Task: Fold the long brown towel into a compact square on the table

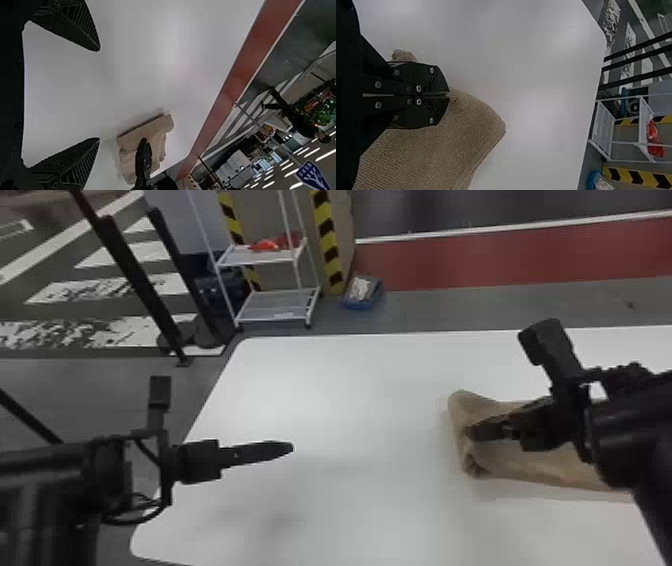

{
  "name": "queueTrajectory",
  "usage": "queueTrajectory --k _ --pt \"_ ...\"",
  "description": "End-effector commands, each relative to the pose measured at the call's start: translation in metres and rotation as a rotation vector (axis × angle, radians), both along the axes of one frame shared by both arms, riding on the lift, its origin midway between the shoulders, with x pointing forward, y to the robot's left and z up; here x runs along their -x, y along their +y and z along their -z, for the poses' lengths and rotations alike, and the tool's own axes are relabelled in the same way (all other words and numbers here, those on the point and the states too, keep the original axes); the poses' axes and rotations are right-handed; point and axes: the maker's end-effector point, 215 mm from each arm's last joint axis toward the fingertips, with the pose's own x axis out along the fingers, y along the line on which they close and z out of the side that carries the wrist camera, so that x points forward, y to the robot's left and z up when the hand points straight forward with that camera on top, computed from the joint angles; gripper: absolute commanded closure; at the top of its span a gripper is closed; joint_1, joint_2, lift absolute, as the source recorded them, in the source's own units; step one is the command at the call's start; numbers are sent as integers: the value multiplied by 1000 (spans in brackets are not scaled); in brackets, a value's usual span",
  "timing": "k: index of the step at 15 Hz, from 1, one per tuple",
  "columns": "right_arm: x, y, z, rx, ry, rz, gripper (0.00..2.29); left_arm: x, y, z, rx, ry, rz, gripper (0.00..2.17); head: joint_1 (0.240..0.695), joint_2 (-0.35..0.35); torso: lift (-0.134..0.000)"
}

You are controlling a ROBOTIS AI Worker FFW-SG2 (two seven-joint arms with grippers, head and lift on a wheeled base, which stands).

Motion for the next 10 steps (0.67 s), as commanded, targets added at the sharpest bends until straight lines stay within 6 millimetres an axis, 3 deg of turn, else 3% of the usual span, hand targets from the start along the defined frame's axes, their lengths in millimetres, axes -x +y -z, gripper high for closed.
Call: queueTrajectory --k 1,4,10 --pt "-7 16 10 6 -55 -52 1416 1 0 1 0 1 1 80 695 274 -124" --pt "-5 46 16 2 -120 -135 1416 1 0 1 0 0 2 80 695 287 -124" --pt "7 91 -2 -122 -181 -230 1416 -3 7 2 -14 -18 1 80 695 350 -124"
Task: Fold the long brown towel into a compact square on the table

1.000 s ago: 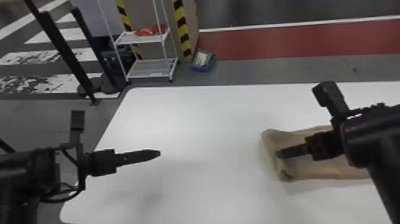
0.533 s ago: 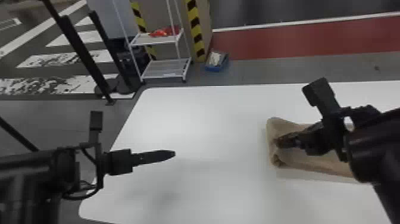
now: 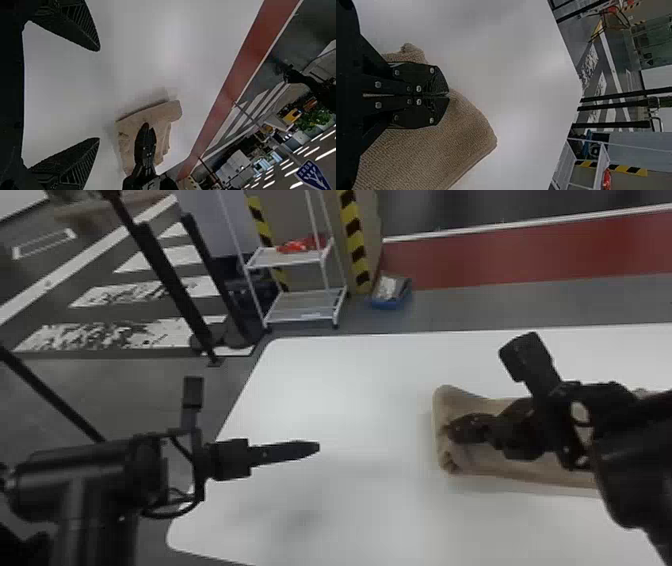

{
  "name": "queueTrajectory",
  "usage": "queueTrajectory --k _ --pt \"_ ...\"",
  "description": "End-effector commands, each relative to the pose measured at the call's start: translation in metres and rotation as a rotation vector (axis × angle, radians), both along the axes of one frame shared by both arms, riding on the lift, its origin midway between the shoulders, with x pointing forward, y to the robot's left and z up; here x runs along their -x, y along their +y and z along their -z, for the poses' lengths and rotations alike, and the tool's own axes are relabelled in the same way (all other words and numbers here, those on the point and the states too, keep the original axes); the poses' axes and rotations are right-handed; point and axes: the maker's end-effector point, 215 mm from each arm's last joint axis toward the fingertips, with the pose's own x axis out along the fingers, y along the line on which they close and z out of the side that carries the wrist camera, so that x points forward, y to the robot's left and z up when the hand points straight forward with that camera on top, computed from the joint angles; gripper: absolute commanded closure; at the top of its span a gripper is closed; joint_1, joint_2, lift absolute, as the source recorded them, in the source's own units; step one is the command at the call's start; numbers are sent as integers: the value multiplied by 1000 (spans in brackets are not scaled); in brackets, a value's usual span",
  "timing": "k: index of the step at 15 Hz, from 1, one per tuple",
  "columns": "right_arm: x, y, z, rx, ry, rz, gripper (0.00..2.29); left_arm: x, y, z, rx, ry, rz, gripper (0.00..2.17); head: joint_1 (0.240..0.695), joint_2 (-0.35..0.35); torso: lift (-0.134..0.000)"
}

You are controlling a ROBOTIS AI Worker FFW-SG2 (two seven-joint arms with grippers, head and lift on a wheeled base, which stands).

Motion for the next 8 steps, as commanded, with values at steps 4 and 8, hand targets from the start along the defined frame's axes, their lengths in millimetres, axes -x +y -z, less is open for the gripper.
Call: queueTrajectory --k 4,8 --pt "13 24 3 -73 -25 -66 1399 -2 -2 0 0 -6 5 80 695 350 -124" --pt "15 13 6 -94 -11 -33 -1 -6 -2 -1 0 -6 5 80 695 350 -124"
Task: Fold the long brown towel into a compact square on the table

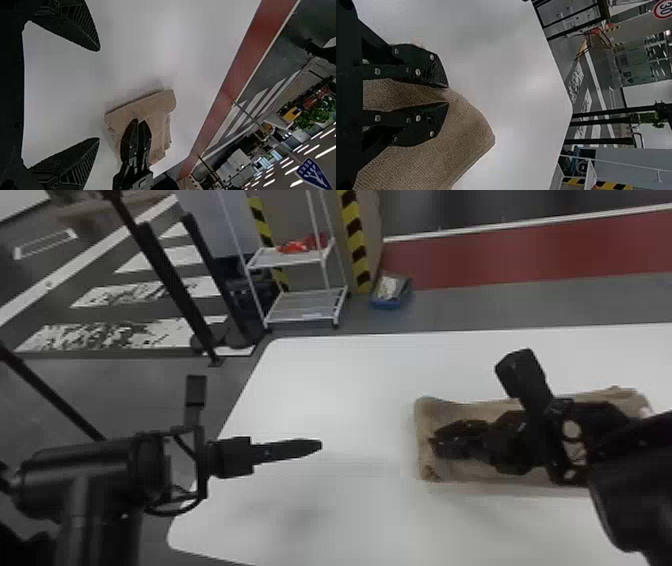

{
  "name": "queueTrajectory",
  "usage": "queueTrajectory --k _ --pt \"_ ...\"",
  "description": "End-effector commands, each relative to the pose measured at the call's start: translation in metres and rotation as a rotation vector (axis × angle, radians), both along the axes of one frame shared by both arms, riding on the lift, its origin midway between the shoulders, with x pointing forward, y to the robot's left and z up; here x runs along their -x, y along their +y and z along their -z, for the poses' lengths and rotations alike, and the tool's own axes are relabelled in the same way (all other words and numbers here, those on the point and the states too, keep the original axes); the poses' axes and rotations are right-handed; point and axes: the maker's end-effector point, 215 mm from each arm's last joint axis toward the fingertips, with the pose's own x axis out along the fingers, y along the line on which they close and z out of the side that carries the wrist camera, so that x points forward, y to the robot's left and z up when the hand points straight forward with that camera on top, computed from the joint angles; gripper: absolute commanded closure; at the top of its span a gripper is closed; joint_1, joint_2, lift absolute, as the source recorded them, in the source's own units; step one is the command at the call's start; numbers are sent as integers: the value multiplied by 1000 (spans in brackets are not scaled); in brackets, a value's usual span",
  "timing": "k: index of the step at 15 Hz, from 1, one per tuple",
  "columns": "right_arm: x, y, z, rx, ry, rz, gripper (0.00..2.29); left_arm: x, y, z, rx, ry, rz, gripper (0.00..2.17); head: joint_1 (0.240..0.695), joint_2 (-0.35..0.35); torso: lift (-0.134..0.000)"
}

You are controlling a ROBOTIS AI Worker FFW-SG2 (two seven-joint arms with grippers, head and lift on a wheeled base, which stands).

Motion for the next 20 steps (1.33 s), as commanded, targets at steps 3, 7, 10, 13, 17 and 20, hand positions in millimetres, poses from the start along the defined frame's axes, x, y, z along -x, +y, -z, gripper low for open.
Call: queueTrajectory --k 3,7,10,13,17,20 --pt "-5 -24 -24 -79 9 76 63 -7 -3 -6 16 -10 -5 80 695 350 -124" --pt "-17 -80 -67 -200 -1 210 70 -11 -25 -10 70 -26 -24 93 695 337 -124" --pt "-25 -149 -80 -284 4 356 80 -19 -55 -23 101 -72 -54 147 695 276 -124" --pt "-31 -225 -78 -296 -3 508 90 -27 -81 -34 119 -113 -66 147 695 154 -124" --pt "-21 -327 -37 -207 46 736 90 -54 -98 -23 60 -174 -115 151 695 -10 -124" --pt "-3 -371 -20 -210 99 843 90 -82 -93 -7 -59 -256 -175 198 695 -100 -124"
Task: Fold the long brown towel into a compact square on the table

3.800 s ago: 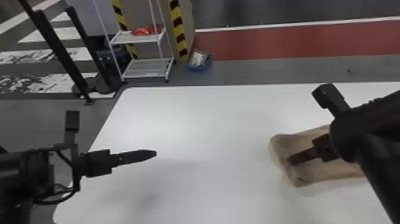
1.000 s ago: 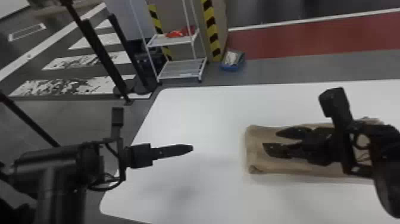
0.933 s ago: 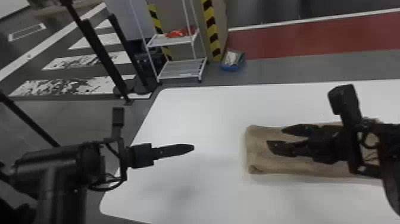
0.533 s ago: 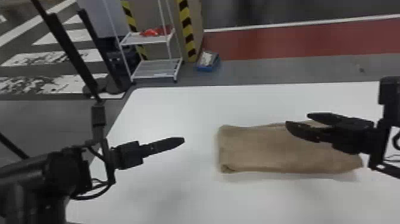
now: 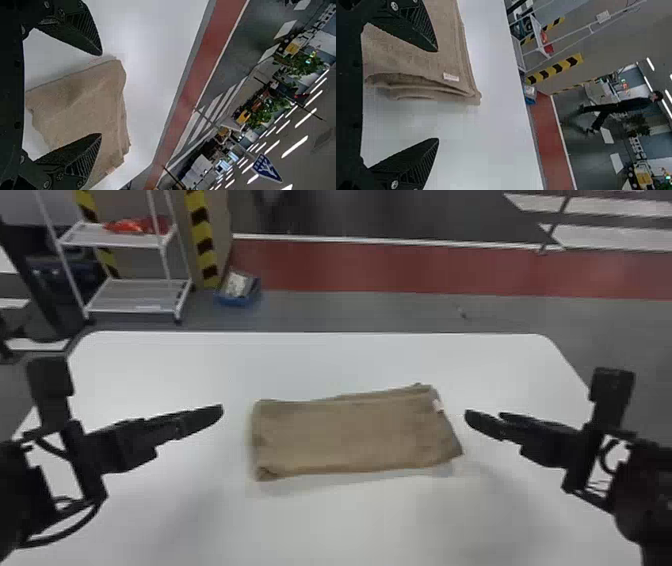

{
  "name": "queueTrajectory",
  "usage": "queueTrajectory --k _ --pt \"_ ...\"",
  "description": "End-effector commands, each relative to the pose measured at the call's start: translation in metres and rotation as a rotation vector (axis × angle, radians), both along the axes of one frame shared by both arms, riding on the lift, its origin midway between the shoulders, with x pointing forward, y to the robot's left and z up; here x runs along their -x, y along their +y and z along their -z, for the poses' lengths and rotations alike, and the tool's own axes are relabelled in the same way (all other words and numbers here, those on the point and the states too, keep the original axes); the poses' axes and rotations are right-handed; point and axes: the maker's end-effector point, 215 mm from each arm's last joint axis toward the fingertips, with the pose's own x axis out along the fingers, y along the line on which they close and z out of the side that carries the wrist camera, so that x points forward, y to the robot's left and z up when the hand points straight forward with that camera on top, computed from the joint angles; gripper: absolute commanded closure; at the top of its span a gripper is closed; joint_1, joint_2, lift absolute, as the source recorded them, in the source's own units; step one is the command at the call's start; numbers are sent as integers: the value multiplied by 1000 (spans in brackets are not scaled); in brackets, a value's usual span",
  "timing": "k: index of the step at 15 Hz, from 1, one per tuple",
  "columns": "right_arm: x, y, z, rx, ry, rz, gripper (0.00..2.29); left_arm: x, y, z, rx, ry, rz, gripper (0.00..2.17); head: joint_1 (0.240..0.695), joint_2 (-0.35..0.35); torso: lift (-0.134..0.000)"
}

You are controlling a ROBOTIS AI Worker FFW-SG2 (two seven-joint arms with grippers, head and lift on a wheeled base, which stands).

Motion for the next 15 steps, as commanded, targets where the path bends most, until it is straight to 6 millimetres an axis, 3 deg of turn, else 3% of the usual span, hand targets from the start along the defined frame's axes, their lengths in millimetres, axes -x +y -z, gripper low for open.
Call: queueTrajectory --k 1,4,7,12,15 --pt "16 -27 6 -33 24 48 90 -17 -4 3 -65 -70 -20 201 695 -112 -124" --pt "19 -38 -13 -130 -21 74 90 -23 -14 13 -210 -110 -21 198 695 -150 -124" --pt "12 -30 -20 -160 -37 60 97 -14 -30 30 -291 -97 9 198 695 -167 -124" --pt "-53 5 -25 -173 -40 11 130 -11 -35 36 -350 -93 14 201 695 -162 -124" --pt "-71 12 -17 -124 -5 0 161 -3 -33 39 -361 -89 15 201 695 -136 -124"
